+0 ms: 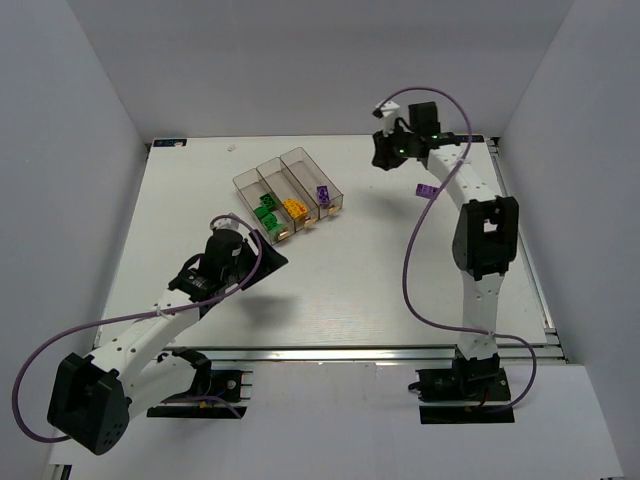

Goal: Sort the legos into containers by color

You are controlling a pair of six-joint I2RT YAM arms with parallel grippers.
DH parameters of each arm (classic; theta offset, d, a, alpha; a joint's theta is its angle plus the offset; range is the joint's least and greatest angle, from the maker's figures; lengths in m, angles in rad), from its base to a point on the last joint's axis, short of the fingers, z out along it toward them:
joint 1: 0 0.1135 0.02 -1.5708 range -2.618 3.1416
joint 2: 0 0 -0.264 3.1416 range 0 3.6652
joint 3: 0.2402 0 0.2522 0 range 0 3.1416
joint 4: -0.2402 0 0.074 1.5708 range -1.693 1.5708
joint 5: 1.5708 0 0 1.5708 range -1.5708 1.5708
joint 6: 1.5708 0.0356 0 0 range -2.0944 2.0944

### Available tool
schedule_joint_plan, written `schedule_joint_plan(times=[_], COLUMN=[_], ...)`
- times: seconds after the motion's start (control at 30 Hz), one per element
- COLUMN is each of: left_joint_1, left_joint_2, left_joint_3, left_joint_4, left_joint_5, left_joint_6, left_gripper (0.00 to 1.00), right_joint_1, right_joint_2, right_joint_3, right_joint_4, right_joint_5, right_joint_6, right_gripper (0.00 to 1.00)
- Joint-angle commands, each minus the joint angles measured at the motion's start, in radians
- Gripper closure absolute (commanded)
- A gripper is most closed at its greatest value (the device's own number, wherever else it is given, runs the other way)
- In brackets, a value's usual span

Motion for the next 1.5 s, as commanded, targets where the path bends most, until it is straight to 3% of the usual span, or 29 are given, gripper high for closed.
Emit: schedule_joint_plan(times=[0.0,0.03,0.07,0.13,0.23,0.4,0.67,1.07,1.17,1.27,1.37,1.4,1.47], left_joint_1=[-0.004,-0.004,-0.004,-0.004,-0.004,-0.004,-0.004,-0.004,-0.004,-0.004,-0.004,-0.004,-0.004], left_joint_2=[-0.023,-0.025,-0.026,-0.025,-0.013,-0.009,-0.008,0.021,0.033,0.043,0.033,0.033,0.026], left_joint_3=[-0.019,-0.022,-0.024,-0.028,-0.024,-0.021,-0.018,-0.001,0.011,0.027,0.018,0.014,0.008], left_joint_4=[0.030,0.033,0.033,0.037,0.043,0.043,0.039,0.043,0.042,0.031,0.033,0.033,0.037], left_joint_5=[0.003,0.008,0.008,0.014,0.017,0.016,0.016,0.016,0.016,0.014,0.011,0.013,0.013], left_joint_6=[0.008,0.008,0.007,0.008,0.013,0.015,0.013,0.013,0.019,0.022,0.018,0.015,0.015], left_gripper=[0.17,0.17,0.18,0.17,0.17,0.17,0.17,0.17,0.17,0.17,0.17,0.17,0.17], right_joint_1=[-0.080,-0.110,-0.115,-0.145,-0.182,-0.205,-0.219,-0.229,-0.233,-0.241,-0.242,-0.241,-0.242], right_joint_2=[-0.035,-0.016,-0.004,0.026,0.056,0.148,0.203,0.204,0.273,0.312,0.289,0.280,0.249], right_joint_3=[-0.025,-0.018,-0.009,0.011,0.017,0.116,0.094,0.050,0.135,0.203,0.159,0.140,0.091], right_joint_4=[-0.106,-0.137,-0.192,-0.232,-0.272,-0.427,-0.307,-0.206,-0.266,-0.350,-0.384,-0.390,-0.402], right_joint_5=[0.107,0.124,0.145,0.179,0.176,0.175,0.250,0.242,0.230,0.206,0.173,0.163,0.129], right_joint_6=[-0.126,-0.155,-0.181,-0.268,-0.374,-0.506,-0.571,-0.676,-0.698,-0.706,-0.716,-0.720,-0.718], right_gripper=[0.59,0.39,0.33,0.23,0.19,0.18,0.18,0.22,0.24,0.33,0.51,0.65,0.77])
